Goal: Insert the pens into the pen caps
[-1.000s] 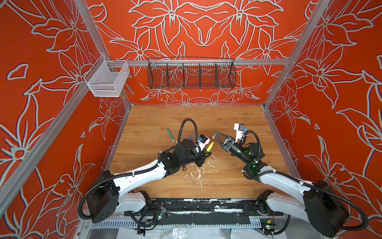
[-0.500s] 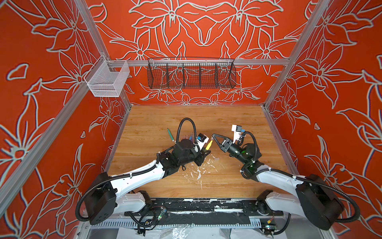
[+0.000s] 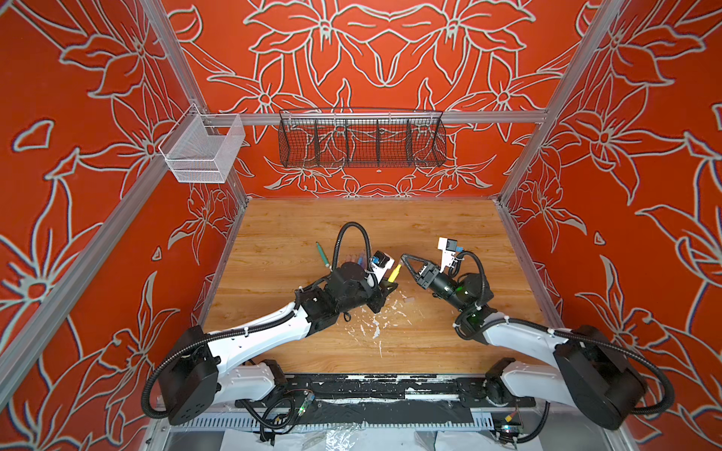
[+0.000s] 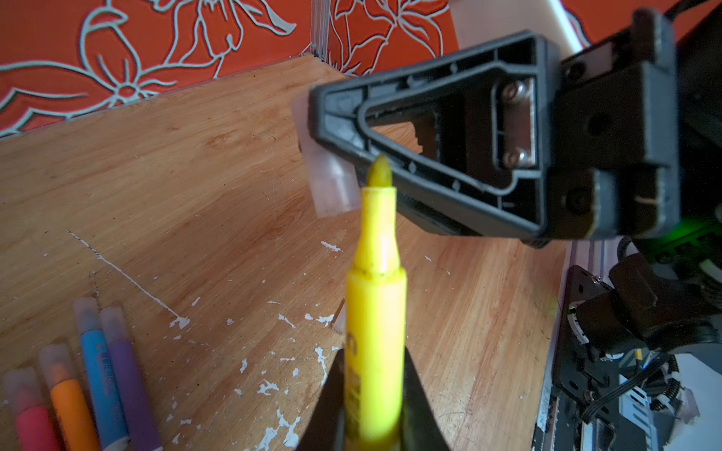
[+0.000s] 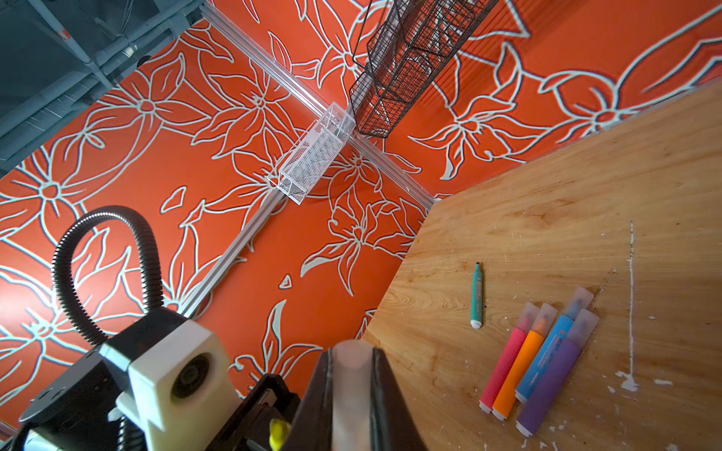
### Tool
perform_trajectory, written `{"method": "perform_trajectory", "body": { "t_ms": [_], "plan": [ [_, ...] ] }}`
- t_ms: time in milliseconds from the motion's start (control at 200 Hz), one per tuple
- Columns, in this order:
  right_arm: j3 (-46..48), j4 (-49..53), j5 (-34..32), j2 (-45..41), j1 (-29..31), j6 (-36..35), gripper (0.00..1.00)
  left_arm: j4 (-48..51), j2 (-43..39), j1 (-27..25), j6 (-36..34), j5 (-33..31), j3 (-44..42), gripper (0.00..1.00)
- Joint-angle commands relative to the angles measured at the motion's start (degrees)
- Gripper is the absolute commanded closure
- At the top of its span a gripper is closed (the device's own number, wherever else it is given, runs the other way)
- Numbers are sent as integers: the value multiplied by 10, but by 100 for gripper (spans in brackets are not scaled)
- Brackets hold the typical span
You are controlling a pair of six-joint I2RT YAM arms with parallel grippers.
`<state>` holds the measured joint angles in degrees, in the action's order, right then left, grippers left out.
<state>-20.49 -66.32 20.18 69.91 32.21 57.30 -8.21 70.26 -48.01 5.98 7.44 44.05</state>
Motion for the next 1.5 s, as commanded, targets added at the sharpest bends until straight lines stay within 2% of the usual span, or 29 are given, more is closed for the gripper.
{"method": "perform_trajectory", "body": {
  "t_ms": [0,285,636,1121,1496],
  "plan": [
    [8,-9,-21,-27,-2,6,100,-2,0,-2,-9,7,8,100],
    [4,14,-14,-63,-3,-6,100,0,8,-3,-9,12,12,100],
    [-13,-17,22,-23,-3,6,100,1,10,-2,-11,12,14,100],
    [-3,-3,-14,-53,-3,-2,100,2,10,-4,-11,12,14,100],
    [-13,-9,4,-45,-2,4,100,2,11,-3,-12,13,14,100]
  ]
}}
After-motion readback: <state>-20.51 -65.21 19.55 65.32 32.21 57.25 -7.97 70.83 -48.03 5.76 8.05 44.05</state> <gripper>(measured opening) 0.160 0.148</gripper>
